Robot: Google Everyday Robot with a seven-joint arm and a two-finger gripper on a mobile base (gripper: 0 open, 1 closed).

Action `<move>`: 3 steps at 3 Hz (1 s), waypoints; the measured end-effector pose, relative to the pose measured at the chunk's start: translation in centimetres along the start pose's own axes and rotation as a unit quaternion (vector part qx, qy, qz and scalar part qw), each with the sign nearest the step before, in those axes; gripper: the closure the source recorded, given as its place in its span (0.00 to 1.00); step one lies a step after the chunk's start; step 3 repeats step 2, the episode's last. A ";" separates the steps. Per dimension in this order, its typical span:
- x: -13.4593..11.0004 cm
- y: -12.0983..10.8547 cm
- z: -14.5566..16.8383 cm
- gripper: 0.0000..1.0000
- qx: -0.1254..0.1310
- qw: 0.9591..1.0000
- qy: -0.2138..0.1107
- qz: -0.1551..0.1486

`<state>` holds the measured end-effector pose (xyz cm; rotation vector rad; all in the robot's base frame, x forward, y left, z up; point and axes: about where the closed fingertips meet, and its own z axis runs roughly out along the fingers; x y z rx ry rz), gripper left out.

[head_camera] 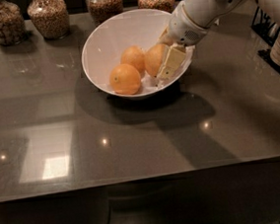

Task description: Pick orange from white bowl

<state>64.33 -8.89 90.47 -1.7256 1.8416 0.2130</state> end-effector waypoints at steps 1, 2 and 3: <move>-0.9 1.6 -4.6 1.00 -0.001 0.998 -0.061 0.029; -1.6 3.8 -9.1 1.00 -0.001 0.988 -0.149 0.050; -1.6 3.8 -9.1 1.00 -0.001 0.988 -0.149 0.050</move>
Offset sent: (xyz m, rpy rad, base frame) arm -0.1200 -0.0518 0.1355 0.6219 0.0098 0.0277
